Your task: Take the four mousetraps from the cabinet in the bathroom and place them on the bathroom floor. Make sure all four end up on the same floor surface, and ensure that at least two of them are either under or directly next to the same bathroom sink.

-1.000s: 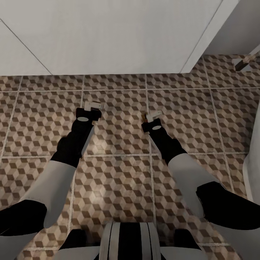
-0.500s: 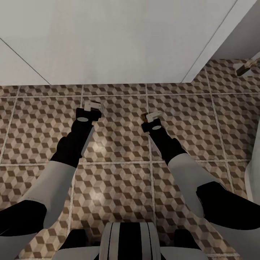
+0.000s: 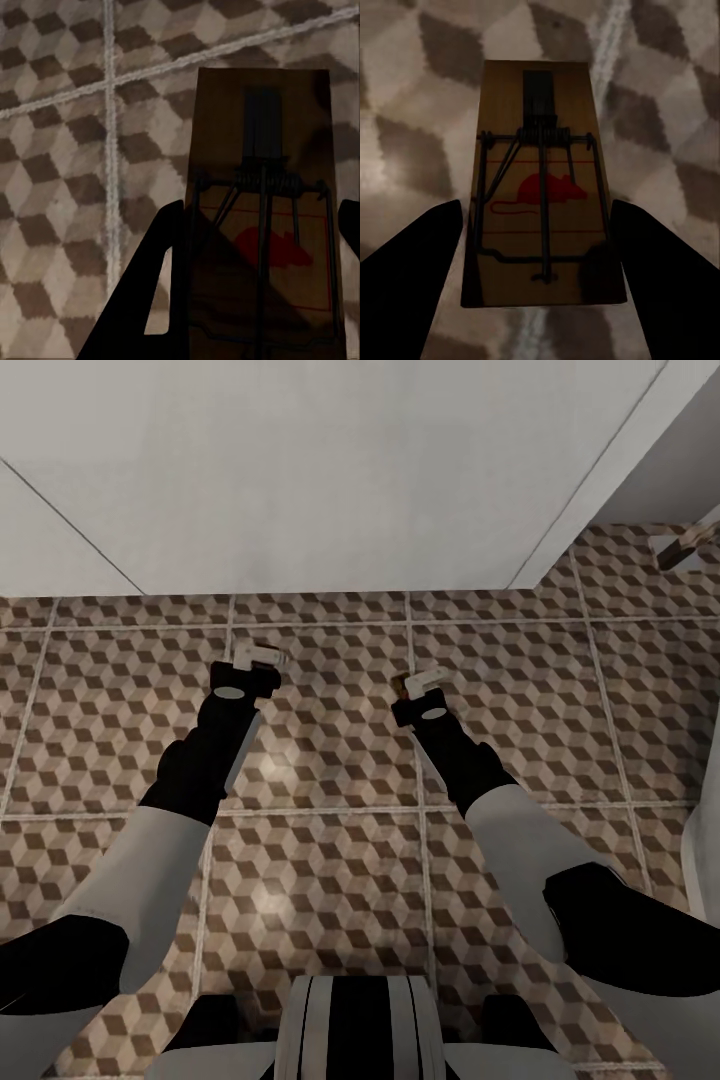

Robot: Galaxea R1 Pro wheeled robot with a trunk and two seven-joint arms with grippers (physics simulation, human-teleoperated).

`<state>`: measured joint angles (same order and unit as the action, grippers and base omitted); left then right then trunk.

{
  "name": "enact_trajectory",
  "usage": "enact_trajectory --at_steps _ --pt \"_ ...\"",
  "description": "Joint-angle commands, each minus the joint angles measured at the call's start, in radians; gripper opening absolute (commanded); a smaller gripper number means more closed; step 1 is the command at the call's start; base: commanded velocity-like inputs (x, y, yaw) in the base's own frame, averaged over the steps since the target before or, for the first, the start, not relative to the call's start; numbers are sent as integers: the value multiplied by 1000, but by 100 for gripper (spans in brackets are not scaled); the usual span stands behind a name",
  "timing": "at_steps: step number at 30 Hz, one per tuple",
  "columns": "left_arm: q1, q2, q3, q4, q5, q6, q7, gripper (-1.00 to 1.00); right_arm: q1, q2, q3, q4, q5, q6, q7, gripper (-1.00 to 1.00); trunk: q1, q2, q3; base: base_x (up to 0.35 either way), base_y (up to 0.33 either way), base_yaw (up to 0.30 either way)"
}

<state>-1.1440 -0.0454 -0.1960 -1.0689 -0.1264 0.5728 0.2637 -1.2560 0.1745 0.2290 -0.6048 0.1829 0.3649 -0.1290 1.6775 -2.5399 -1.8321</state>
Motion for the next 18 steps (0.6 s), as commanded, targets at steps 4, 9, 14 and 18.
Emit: enact_trajectory --at_steps 4,9,14,18 --pt "0 0 -2 20 -11 6 2 -100 0 0 3 -1 7 7 -3 -100 0 0 0 0 205 0" --pt "0 0 -2 34 -11 4 2 -100 0 0 2 -1 7 6 -3 -100 0 0 0 0 116 0" --pt "0 0 -2 42 -10 0 2 -100 0 0 2 -1 7 6 -3 -100 0 0 0 9 16 0" --pt "0 0 -2 62 -10 -29 2 -100 0 0 1 -1 7 6 -3 -100 0 0 0 157 34 0"
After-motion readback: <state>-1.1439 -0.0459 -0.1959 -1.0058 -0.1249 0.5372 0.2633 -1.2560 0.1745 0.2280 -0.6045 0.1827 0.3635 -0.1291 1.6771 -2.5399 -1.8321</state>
